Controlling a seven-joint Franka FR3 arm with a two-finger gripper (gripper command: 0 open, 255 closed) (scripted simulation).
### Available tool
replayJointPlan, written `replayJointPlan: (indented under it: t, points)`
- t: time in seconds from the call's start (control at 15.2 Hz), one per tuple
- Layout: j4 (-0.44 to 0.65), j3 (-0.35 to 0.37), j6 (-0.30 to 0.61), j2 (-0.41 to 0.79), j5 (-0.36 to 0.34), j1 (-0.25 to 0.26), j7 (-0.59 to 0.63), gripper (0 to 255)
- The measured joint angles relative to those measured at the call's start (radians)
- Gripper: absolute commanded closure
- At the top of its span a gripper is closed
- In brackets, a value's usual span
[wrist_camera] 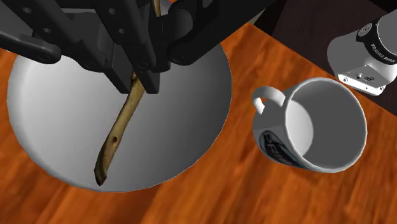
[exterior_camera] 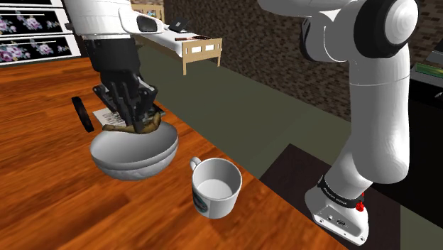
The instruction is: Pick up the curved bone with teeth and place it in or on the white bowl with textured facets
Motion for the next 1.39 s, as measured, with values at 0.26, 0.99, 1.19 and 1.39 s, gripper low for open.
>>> replayJointPlan:
  t: [0.26,0.99,1.19,1.39]
  points:
    - [-0.061,0.001,0.05,-0.009,0.006,-0.02,-0.006,255]
    - [-0.069,0.001,0.057,-0.009,0.005,-0.02,-0.005,0]
    - [0.003,-0.003,0.005,0.009,-0.005,0.004,-0.001,0]
    - [0.119,-0.011,-0.081,0.035,-0.022,0.039,-0.001,0]
